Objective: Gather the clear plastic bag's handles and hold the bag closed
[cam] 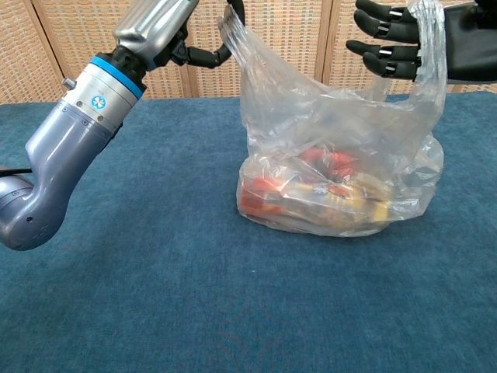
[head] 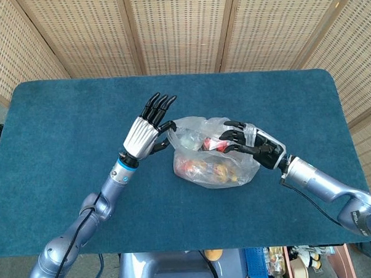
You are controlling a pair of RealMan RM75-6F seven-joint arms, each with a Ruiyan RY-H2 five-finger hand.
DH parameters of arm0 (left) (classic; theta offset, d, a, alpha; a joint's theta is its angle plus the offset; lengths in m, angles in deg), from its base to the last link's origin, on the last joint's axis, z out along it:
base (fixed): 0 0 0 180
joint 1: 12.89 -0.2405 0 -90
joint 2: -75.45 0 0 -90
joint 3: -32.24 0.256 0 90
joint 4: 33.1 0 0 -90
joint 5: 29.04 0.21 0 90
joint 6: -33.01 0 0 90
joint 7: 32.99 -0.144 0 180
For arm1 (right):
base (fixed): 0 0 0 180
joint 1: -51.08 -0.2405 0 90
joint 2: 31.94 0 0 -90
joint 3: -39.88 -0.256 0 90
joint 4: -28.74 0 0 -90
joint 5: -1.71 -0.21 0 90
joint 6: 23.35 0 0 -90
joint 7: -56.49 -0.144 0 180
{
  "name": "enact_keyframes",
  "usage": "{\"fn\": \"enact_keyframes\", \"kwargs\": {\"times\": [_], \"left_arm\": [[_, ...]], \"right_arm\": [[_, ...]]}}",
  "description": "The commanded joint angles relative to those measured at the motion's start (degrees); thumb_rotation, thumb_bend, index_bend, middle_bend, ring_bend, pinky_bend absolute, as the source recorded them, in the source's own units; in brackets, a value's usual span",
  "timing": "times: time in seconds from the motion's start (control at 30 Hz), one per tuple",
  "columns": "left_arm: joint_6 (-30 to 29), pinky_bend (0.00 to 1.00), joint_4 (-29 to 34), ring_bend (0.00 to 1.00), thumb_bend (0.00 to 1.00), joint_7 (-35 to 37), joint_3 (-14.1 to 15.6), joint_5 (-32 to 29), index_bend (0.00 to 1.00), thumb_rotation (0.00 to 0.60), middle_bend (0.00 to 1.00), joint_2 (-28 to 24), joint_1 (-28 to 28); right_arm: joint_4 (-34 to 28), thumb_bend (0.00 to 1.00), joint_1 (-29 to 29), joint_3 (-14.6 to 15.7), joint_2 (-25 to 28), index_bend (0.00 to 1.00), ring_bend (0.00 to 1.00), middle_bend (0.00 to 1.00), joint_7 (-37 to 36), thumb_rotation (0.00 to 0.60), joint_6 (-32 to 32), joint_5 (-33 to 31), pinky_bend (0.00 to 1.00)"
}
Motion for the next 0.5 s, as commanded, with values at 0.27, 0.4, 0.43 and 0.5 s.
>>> {"fn": "enact_keyframes", "kwargs": {"times": [0.27, 0.4, 0.43, 0.5], "left_arm": [[-3.8, 0.00, 2.0, 0.00, 0.50, 4.2, -2.3, -2.3, 0.67, 0.600, 0.00, -0.6, 0.9], [-3.6, 0.00, 2.9, 0.00, 0.50, 5.5, -3.0, -3.4, 0.64, 0.600, 0.00, -0.4, 0.8], [-3.6, 0.00, 3.1, 0.00, 0.50, 5.7, -3.3, -3.6, 0.63, 0.600, 0.00, -0.4, 0.9], [-3.9, 0.00, 3.3, 0.00, 0.49, 5.8, -3.4, -3.7, 0.59, 0.600, 0.00, -0.5, 1.1]], "right_arm": [[-0.7, 0.00, -0.1, -0.1, 0.3, 0.23, 0.24, 0.38, 0.6, 0.600, 0.0, 0.0, 0.37], [-1.1, 0.00, -0.2, -0.2, 0.5, 0.23, 0.24, 0.38, 1.0, 0.600, -0.2, -0.1, 0.37], [-1.2, 0.00, -0.2, -0.2, 0.6, 0.23, 0.24, 0.38, 1.1, 0.600, -0.3, -0.1, 0.37], [-1.3, 0.00, -0.2, -0.2, 0.6, 0.23, 0.24, 0.38, 1.2, 0.600, -0.4, -0.2, 0.37]]}}
